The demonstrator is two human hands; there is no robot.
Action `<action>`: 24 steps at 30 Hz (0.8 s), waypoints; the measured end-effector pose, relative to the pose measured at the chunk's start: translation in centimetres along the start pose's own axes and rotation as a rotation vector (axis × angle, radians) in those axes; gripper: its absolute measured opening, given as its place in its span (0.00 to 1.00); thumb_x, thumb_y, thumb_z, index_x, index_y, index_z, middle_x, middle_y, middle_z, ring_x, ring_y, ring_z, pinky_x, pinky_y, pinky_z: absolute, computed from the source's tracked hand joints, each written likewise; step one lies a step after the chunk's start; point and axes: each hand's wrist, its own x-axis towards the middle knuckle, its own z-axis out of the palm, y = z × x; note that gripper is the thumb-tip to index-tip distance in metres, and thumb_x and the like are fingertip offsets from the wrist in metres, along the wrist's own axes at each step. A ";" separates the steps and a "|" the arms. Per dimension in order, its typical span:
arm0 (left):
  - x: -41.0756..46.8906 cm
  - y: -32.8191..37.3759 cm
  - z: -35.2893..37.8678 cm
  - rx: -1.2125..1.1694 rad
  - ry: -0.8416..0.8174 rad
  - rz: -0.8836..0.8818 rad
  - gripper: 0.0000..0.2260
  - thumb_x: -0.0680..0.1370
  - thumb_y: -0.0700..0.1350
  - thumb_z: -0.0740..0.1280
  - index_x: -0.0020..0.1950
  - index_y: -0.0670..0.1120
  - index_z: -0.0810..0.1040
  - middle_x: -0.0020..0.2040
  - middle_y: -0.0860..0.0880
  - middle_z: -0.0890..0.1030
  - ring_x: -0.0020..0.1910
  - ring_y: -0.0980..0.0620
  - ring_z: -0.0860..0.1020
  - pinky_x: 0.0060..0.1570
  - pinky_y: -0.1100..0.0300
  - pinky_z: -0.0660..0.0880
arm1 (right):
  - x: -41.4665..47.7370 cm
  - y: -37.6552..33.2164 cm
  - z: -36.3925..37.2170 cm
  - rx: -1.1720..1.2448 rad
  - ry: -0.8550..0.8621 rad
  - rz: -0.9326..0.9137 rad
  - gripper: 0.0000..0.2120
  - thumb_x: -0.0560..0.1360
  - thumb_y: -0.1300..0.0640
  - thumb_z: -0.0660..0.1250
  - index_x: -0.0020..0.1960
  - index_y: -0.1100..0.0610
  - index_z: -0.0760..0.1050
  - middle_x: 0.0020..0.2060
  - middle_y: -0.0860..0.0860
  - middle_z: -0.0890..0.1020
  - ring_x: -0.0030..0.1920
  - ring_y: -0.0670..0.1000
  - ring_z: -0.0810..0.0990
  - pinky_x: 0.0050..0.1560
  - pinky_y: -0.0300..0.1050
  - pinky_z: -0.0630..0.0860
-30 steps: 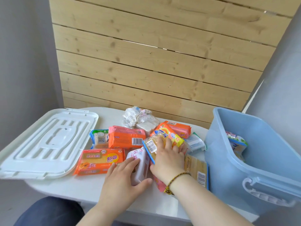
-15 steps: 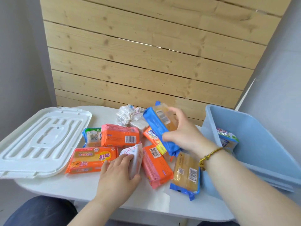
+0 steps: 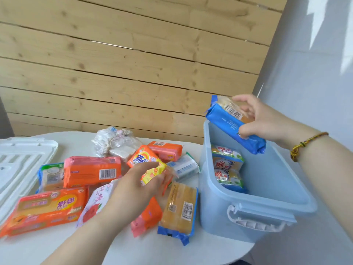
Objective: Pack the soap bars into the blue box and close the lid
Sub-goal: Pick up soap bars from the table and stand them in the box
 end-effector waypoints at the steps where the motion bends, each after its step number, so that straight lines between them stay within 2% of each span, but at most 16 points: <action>1: -0.1 0.6 0.6 -0.047 -0.035 -0.011 0.12 0.74 0.49 0.64 0.56 0.59 0.72 0.54 0.60 0.73 0.52 0.62 0.69 0.45 0.75 0.65 | 0.3 0.9 0.2 -0.012 -0.015 0.022 0.38 0.65 0.74 0.64 0.69 0.49 0.60 0.62 0.55 0.70 0.58 0.56 0.74 0.56 0.49 0.73; 3: 0.3 2.0 2.7 -0.117 -0.131 -0.002 0.15 0.74 0.50 0.63 0.61 0.58 0.69 0.53 0.63 0.71 0.51 0.65 0.69 0.40 0.83 0.64 | 0.7 2.8 0.2 -0.060 -0.080 0.069 0.38 0.64 0.72 0.65 0.69 0.50 0.59 0.61 0.56 0.71 0.56 0.57 0.75 0.53 0.49 0.74; 5: 0.8 3.3 4.1 -0.177 -0.203 -0.013 0.19 0.74 0.52 0.61 0.65 0.56 0.66 0.56 0.61 0.69 0.54 0.64 0.67 0.40 0.86 0.63 | 1.2 4.2 0.6 -0.171 -0.179 0.113 0.40 0.62 0.68 0.66 0.70 0.50 0.57 0.59 0.60 0.73 0.60 0.60 0.75 0.56 0.54 0.75; 7: 1.7 4.4 5.3 -0.262 -0.258 -0.082 0.22 0.74 0.55 0.59 0.68 0.56 0.62 0.57 0.60 0.66 0.57 0.63 0.65 0.45 0.78 0.65 | 1.8 5.5 0.9 -0.277 -0.271 0.135 0.40 0.64 0.68 0.66 0.71 0.50 0.54 0.61 0.60 0.73 0.60 0.60 0.74 0.57 0.55 0.74; 8: 2.2 4.8 5.7 -0.305 -0.285 -0.122 0.23 0.74 0.56 0.59 0.68 0.57 0.61 0.58 0.60 0.66 0.58 0.62 0.64 0.51 0.71 0.65 | 2.1 6.0 1.0 -0.329 -0.316 0.135 0.40 0.65 0.68 0.67 0.71 0.50 0.53 0.61 0.59 0.73 0.59 0.59 0.75 0.57 0.55 0.75; 10: 2.9 5.5 6.8 -0.330 -0.367 -0.154 0.25 0.73 0.54 0.63 0.68 0.57 0.60 0.62 0.58 0.69 0.61 0.60 0.68 0.58 0.62 0.67 | 2.6 6.8 1.3 -0.409 -0.414 0.136 0.40 0.66 0.67 0.68 0.71 0.49 0.53 0.60 0.56 0.74 0.55 0.57 0.76 0.55 0.52 0.76; 11: 3.1 5.9 7.4 -0.333 -0.405 -0.158 0.25 0.73 0.51 0.65 0.67 0.58 0.61 0.61 0.57 0.72 0.58 0.60 0.73 0.57 0.62 0.71 | 2.8 7.1 1.4 -0.448 -0.457 0.133 0.40 0.66 0.66 0.68 0.71 0.49 0.53 0.59 0.55 0.74 0.52 0.54 0.76 0.52 0.49 0.77; 13: 3.2 6.0 7.9 -0.348 -0.456 -0.167 0.21 0.72 0.43 0.65 0.58 0.63 0.66 0.52 0.57 0.78 0.45 0.62 0.79 0.44 0.68 0.77 | 2.9 7.6 2.3 -0.548 -0.531 0.104 0.41 0.66 0.64 0.69 0.72 0.50 0.52 0.58 0.53 0.73 0.48 0.50 0.75 0.45 0.43 0.76; 14: 3.3 5.9 8.2 -0.352 -0.476 -0.165 0.20 0.72 0.40 0.64 0.52 0.65 0.66 0.48 0.59 0.78 0.42 0.62 0.80 0.38 0.70 0.78 | 3.0 8.0 2.9 -0.598 -0.554 0.086 0.43 0.66 0.64 0.70 0.73 0.51 0.50 0.60 0.53 0.72 0.50 0.50 0.75 0.47 0.43 0.76; 16: 3.3 5.7 8.3 -0.356 -0.478 -0.154 0.21 0.71 0.37 0.62 0.45 0.67 0.67 0.45 0.60 0.78 0.40 0.60 0.80 0.34 0.71 0.77 | 3.1 8.7 4.4 -0.660 -0.578 0.056 0.46 0.66 0.63 0.71 0.74 0.52 0.47 0.68 0.54 0.68 0.63 0.53 0.72 0.59 0.47 0.74; 17: 3.3 5.7 8.4 -0.366 -0.471 -0.151 0.21 0.71 0.37 0.62 0.44 0.66 0.68 0.43 0.60 0.79 0.39 0.61 0.80 0.33 0.71 0.77 | 3.2 9.0 5.0 -0.682 -0.589 0.043 0.46 0.66 0.62 0.72 0.74 0.52 0.47 0.70 0.54 0.66 0.66 0.55 0.69 0.63 0.48 0.72; 19: 3.3 5.7 8.4 -0.393 -0.461 -0.148 0.22 0.71 0.36 0.61 0.45 0.67 0.68 0.41 0.59 0.79 0.36 0.64 0.79 0.33 0.71 0.76 | 3.4 9.5 5.8 -0.767 -0.603 -0.012 0.46 0.66 0.61 0.72 0.74 0.52 0.48 0.70 0.54 0.66 0.66 0.56 0.69 0.63 0.48 0.72; 21: 3.3 5.9 8.5 -0.403 -0.452 -0.151 0.23 0.71 0.37 0.62 0.51 0.67 0.66 0.42 0.59 0.79 0.37 0.63 0.79 0.35 0.69 0.76 | 3.5 9.8 6.3 -0.854 -0.576 -0.083 0.45 0.66 0.62 0.72 0.74 0.52 0.48 0.69 0.55 0.66 0.66 0.57 0.69 0.62 0.50 0.72; 24: 3.2 5.9 8.5 -0.398 -0.449 -0.171 0.26 0.66 0.44 0.63 0.57 0.68 0.63 0.45 0.59 0.79 0.42 0.58 0.79 0.45 0.62 0.78 | 3.5 10.2 6.8 -0.906 -0.519 -0.140 0.45 0.67 0.61 0.71 0.75 0.50 0.47 0.69 0.54 0.65 0.66 0.57 0.68 0.62 0.50 0.70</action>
